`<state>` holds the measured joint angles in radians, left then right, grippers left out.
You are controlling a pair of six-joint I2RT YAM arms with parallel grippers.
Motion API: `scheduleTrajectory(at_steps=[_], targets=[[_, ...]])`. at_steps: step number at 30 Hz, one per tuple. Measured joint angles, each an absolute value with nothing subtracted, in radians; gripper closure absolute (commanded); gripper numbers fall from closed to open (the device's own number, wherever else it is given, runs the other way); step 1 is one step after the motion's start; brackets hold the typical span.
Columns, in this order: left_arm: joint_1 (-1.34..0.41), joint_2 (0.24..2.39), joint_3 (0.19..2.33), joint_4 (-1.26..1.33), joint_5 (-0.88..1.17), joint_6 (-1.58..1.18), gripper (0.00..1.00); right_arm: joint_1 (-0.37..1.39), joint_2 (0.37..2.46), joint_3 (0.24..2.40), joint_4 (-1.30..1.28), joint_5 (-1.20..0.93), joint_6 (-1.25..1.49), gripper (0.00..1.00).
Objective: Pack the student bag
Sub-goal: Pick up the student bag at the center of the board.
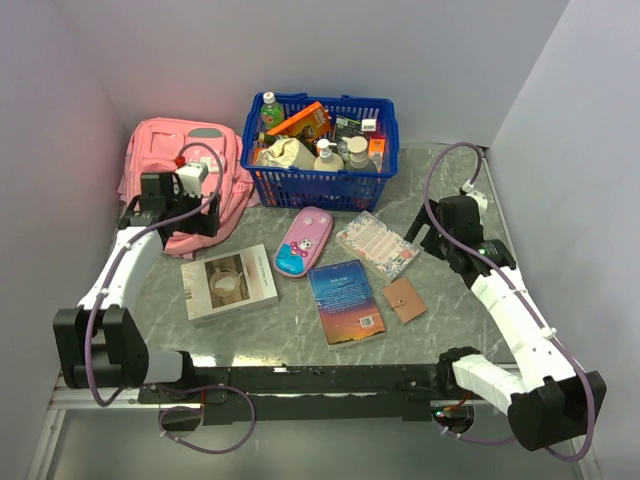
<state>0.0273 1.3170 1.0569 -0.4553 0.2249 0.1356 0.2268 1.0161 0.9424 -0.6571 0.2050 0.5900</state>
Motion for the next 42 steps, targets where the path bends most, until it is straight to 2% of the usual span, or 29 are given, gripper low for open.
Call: scheduleTrajectory(at_steps=[14, 18, 21, 22, 24, 25, 26, 27, 30, 33, 37, 42], targets=[[0.016, 1.512, 1.039, -0.369, 0.104, 0.233, 0.01, 0.227, 0.948, 0.884, -0.621, 0.203, 0.577, 0.02], [0.016, 1.556, 1.039, -0.321, 0.059, 0.235, 0.06, 0.227, 0.909, 0.868, -0.607, 0.194, 0.569, 0.03], [0.016, 1.591, 1.039, -0.275, 0.017, 0.236, 0.17, 0.227, 0.892, 0.859, -0.59, 0.189, 0.561, 0.03], [0.016, 1.602, 1.039, -0.261, 0.002, 0.241, 0.27, 0.227, 0.888, 0.855, -0.585, 0.189, 0.559, 0.04], [0.016, 1.623, 1.039, -0.236, -0.02, 0.242, 0.39, 0.227, 0.876, 0.845, -0.579, 0.182, 0.555, 0.04], [0.016, 1.635, 1.039, -0.226, -0.026, 0.246, 0.54, 0.227, 0.871, 0.842, -0.578, 0.177, 0.554, 0.04], [0.016, 1.644, 1.039, -0.221, -0.031, 0.248, 0.6, 0.227, 0.867, 0.841, -0.577, 0.173, 0.553, 0.04], [0.014, 1.652, 1.039, -0.218, -0.033, 0.244, 0.72, 0.227, 0.865, 0.841, -0.576, 0.17, 0.552, 0.05], [0.01, 1.678, 1.039, -0.197, -0.039, 0.266, 0.85, 0.227, 0.855, 0.841, -0.572, 0.163, 0.55, 0.05], [0.01, 1.692, 1.04, -0.19, -0.044, 0.27, 0.93, 0.227, 0.842, 0.839, -0.568, 0.154, 0.548, 0.05], [0.01, 1.693, 1.057, -0.211, -0.046, 0.266, 0.99, 0.227, 0.826, 0.836, -0.568, 0.142, 0.543, 0.07], [0.012, 1.675, 1.153, -0.333, -0.013, 0.229, 0.99, 0.227, 0.816, 0.836, -0.567, 0.122, 0.541, 0.08]])
